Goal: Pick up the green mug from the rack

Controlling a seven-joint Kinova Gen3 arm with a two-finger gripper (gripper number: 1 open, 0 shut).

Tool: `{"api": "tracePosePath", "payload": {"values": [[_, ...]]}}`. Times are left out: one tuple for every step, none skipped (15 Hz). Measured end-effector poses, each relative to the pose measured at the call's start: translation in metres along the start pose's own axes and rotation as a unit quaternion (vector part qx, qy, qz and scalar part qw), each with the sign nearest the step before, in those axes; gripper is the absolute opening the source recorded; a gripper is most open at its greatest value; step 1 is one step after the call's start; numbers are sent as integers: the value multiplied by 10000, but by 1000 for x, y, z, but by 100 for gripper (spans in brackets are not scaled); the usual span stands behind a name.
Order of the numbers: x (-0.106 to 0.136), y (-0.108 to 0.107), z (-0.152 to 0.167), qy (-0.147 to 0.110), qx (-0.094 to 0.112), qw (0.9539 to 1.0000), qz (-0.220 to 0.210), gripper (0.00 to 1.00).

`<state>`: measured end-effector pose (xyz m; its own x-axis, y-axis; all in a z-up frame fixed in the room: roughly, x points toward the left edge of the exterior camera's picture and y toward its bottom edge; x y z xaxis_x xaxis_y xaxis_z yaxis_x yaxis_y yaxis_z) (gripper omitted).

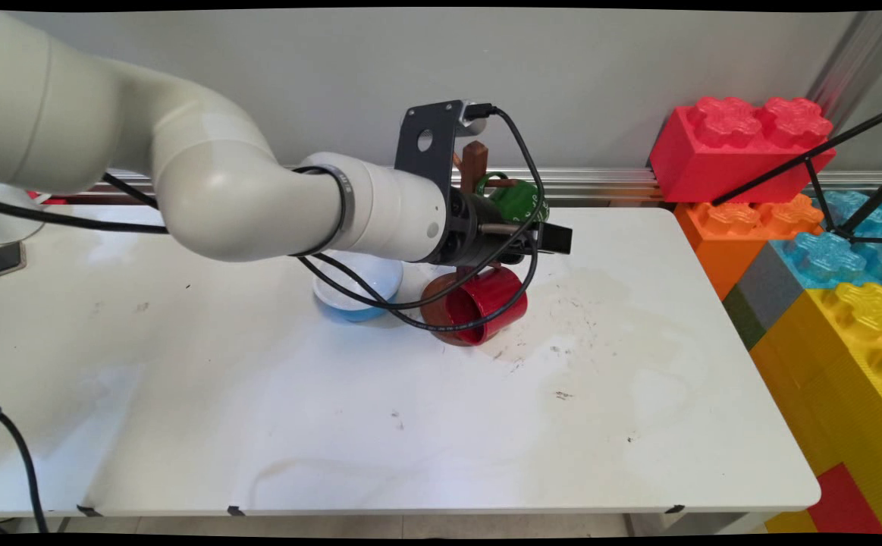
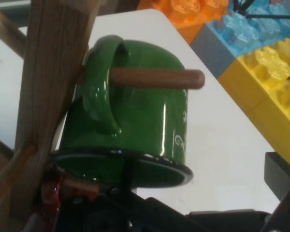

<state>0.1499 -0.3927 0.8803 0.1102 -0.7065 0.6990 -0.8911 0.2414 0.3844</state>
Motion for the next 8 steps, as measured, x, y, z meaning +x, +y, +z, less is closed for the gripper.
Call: {"api": "tracePosePath", "payload": {"values": [[1, -1, 2, 26, -7, 10000, -17, 100], [1, -1, 3, 46, -14, 10000, -32, 100], [1, -2, 4, 68, -20, 10000, -50, 100], [1, -3, 5, 86, -28, 9999, -68, 100], [2, -3, 6, 102, -38, 9999, -82, 100], [2, -3, 7, 120, -48, 9999, -97, 100], [2, -4, 8, 133, -56, 9998, -110, 100], [2, -4, 8, 139, -56, 9998, -121, 100]]}}
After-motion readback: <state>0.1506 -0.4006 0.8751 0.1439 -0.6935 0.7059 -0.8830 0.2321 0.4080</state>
